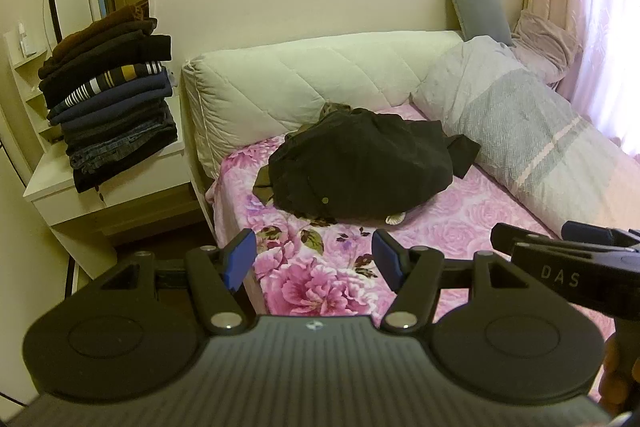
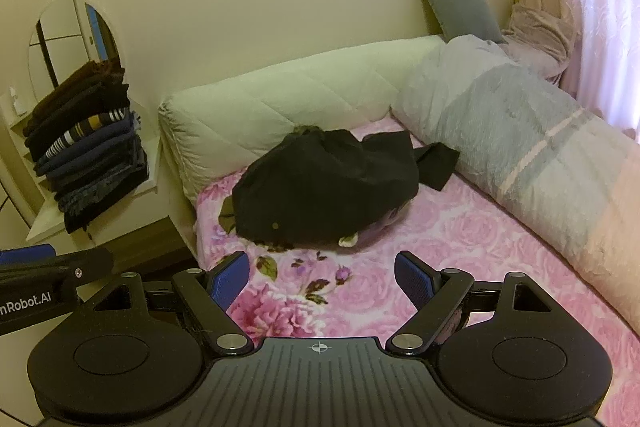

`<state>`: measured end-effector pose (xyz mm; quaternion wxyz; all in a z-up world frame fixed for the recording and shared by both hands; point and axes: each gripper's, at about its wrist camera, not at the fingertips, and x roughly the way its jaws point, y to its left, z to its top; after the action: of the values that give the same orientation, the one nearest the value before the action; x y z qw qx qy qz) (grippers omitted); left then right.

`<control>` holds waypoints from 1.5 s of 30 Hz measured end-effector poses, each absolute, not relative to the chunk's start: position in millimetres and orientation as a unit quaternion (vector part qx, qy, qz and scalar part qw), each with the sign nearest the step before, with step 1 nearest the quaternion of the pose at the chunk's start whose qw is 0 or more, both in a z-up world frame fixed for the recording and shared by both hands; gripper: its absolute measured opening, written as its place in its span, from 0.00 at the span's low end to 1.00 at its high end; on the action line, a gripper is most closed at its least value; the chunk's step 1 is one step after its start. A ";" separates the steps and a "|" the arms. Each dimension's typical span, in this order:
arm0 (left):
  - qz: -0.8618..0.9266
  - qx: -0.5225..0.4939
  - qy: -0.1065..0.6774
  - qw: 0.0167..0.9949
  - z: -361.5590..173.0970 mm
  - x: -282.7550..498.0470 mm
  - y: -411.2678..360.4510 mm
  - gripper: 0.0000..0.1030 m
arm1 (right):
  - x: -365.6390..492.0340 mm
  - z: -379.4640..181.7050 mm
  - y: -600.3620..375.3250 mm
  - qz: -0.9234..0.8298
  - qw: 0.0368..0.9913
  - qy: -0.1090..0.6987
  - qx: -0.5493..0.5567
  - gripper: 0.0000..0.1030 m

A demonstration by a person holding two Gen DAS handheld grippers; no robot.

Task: Fold clothes
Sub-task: 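Approach the crumpled dark green garment on the bed with both tools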

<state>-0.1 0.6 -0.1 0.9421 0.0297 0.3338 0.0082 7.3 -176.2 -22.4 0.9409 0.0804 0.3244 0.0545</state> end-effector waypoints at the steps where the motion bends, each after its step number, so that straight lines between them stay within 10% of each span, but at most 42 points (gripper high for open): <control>1: 0.008 0.029 0.334 0.942 -0.4 -0.2 1.5 0.59 | 6.9 -22.2 -176.3 0.055 0.941 0.324 0.080 0.80; 45: 0.012 0.010 0.351 0.936 -4.9 9.4 21.0 0.59 | 18.9 -20.9 -161.5 0.068 0.942 0.322 0.058 0.80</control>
<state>9.4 21.0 -4.9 0.9362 0.0104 0.3511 0.0120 18.9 -161.5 -20.9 0.9424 0.0584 0.3223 0.0680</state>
